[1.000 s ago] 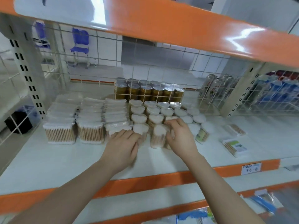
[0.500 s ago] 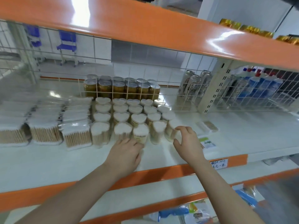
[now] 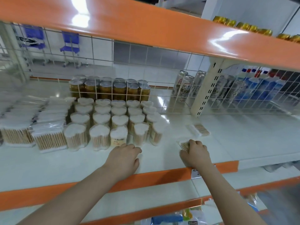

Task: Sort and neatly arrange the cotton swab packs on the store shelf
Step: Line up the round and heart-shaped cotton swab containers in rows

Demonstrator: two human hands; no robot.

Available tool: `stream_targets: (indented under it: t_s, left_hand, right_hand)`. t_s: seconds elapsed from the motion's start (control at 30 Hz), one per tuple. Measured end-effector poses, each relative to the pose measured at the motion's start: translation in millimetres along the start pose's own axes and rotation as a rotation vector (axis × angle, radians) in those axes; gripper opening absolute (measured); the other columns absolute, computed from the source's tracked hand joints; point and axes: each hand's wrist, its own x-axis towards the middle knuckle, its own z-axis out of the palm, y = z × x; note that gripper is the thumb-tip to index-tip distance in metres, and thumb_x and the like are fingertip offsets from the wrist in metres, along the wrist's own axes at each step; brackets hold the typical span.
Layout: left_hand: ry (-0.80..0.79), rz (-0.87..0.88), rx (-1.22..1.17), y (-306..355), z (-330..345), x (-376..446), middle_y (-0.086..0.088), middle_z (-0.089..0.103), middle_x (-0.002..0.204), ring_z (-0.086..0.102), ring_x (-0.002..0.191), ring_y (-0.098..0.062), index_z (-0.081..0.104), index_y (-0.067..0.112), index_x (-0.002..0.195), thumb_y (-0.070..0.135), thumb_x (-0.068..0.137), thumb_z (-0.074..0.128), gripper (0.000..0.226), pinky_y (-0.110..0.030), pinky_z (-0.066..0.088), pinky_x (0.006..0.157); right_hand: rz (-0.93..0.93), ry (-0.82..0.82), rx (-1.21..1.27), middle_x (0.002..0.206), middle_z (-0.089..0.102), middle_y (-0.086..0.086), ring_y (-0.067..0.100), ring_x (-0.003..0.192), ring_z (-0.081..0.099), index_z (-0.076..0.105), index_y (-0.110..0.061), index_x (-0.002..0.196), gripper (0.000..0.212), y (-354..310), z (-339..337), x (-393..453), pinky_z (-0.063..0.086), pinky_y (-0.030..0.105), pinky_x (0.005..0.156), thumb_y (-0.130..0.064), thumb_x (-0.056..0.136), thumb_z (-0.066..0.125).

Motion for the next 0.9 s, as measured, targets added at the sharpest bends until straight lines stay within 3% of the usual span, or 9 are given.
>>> stream_targets:
  t_s: [0.3,0.5,0.7,0.9]
  left_hand:
    - [-0.033,-0.065,-0.009,13,6,11,0.004,0.052,0.127,0.046,0.118,-0.017,0.039,0.028,0.135,0.030,0.095,0.038,0.041,-0.028,0.041,0.092]
    - [-0.044,-0.078,-0.041,17,7,10,0.005,0.051,0.128,0.045,0.119,-0.016,0.038,0.028,0.136,0.030,0.095,0.037,0.040,-0.026,0.038,0.092]
    - [-0.044,-0.085,-0.053,13,6,5,0.006,0.052,0.128,0.046,0.119,-0.015,0.040,0.029,0.135,0.030,0.095,0.039,0.041,-0.027,0.041,0.093]
    - [-0.010,-0.117,-0.095,2,-4,-1,0.008,0.052,0.128,0.048,0.117,-0.013,0.042,0.029,0.134,0.030,0.095,0.040,0.039,-0.025,0.042,0.089]
  right_hand:
    - [-0.024,-0.074,0.071,0.119,0.046,0.012,0.033,0.111,0.043,0.035,-0.015,0.134,0.060,19,-5,3,0.038,0.034,0.091,-0.027,0.079,0.057]
    - [-0.103,-0.026,0.084,0.129,0.040,0.006,0.028,0.118,0.034,0.027,-0.023,0.140,0.078,13,-12,-2,0.034,0.033,0.095,-0.030,0.073,0.065]
    - [-0.189,0.090,0.114,0.130,0.041,0.012,0.028,0.119,0.034,0.030,-0.006,0.138,0.083,1,-15,-4,0.025,0.029,0.096,-0.037,0.073,0.071]
    - [-0.315,0.195,0.297,0.136,0.033,0.010,0.024,0.127,0.025,0.018,-0.007,0.146,0.093,-19,-23,-22,0.021,0.024,0.099,-0.033,0.076,0.073]
